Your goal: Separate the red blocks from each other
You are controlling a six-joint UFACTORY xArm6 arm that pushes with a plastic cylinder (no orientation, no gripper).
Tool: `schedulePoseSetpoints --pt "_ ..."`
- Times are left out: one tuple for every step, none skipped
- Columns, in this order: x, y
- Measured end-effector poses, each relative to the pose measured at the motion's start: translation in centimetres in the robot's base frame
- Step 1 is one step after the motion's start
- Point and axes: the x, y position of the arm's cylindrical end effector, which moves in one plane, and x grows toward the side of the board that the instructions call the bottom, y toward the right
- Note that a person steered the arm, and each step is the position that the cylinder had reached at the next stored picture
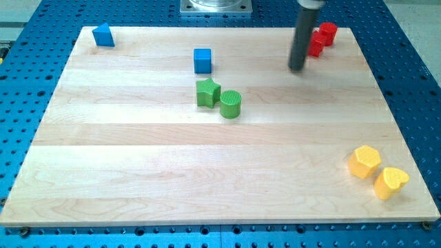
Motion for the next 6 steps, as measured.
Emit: schedulePoseSetpoints --pt "-1.4 11.2" --pt "-4.4 16.1" --pt "-4.8 16.1" --pt "-8.6 16.1" --pt "-10.9 16.1" --pt "-11.7 15.1"
